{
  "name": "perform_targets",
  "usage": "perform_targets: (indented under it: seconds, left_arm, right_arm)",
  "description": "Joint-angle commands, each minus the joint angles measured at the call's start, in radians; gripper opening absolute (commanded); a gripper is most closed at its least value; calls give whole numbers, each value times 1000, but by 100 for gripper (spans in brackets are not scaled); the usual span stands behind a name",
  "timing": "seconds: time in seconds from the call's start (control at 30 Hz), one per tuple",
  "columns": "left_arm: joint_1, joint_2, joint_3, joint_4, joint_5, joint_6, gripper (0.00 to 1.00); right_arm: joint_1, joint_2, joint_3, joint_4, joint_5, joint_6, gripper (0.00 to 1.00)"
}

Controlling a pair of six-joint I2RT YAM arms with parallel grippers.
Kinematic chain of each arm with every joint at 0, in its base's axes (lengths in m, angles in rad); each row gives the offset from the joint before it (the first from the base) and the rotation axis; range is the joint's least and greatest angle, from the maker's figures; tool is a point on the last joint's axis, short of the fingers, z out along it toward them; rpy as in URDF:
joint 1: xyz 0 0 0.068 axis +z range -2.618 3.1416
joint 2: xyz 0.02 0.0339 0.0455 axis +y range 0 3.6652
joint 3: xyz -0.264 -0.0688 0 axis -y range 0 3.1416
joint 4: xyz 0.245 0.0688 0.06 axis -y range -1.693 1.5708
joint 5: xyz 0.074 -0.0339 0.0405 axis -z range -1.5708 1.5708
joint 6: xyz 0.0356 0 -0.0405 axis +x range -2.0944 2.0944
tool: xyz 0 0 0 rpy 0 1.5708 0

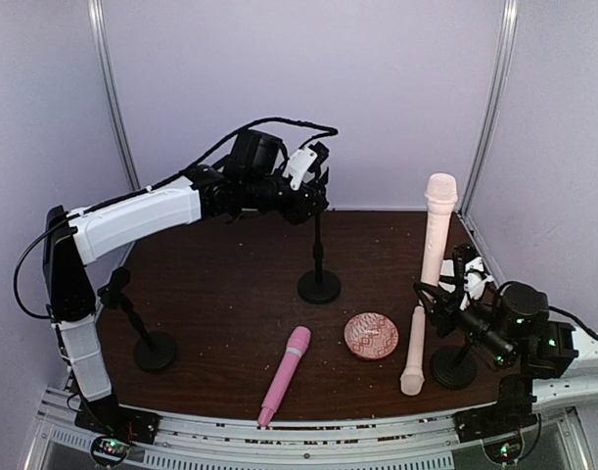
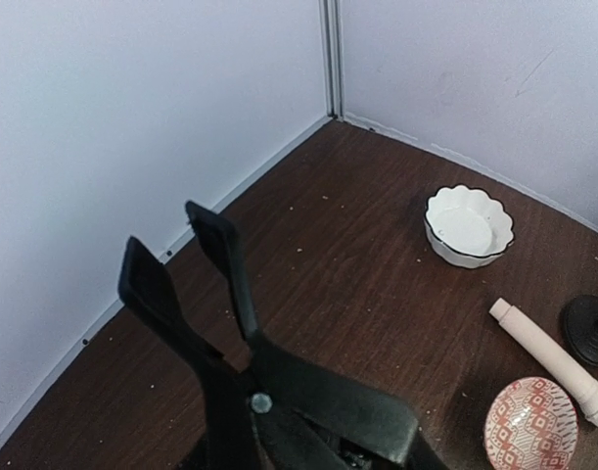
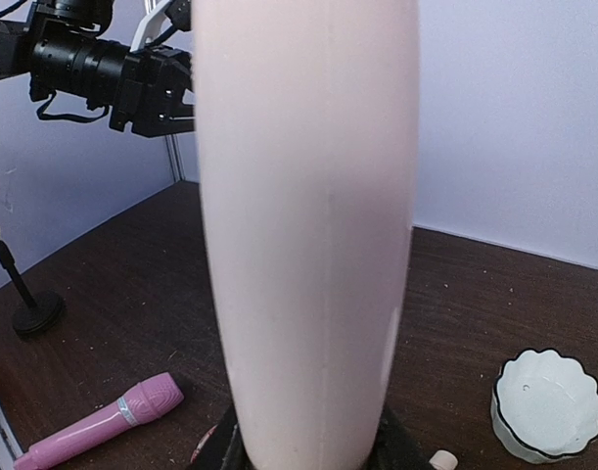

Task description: Attach the microphones to the stand

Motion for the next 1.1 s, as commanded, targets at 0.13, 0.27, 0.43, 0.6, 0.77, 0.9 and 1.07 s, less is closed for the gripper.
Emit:
perform_targets:
  seconds: [0.13,0.27,0.43,0.6,0.77,0.9,1.07]
  left_arm:
    - [23,-56,8,89,79,64,50]
    - [20,-50,13,85,-82,-16,62]
    - [-10,-53,13,64,-284,-57,73]
    - [-25,-67,5,39,-387,-109,69]
    - [-25,-96,-18,6,-395,-110,70]
    - [-25,-131,-67,15,-381,-82,67]
    - [-20,-139,-83,8,-299,-22,63]
  right_arm:
    - [-6,34,2,56,-18,15,1]
    - [-5,28,-6,54,-12,17,1]
    - [-9,33,-18,64,-9,18,1]
    - [-13,58,-15,85,-22,18,1]
    - [-14,69,-16,88,-35,21,1]
    - [-16,61,-21,89,-35,22,2]
    - [-18,59,-16,84,-35,20,2]
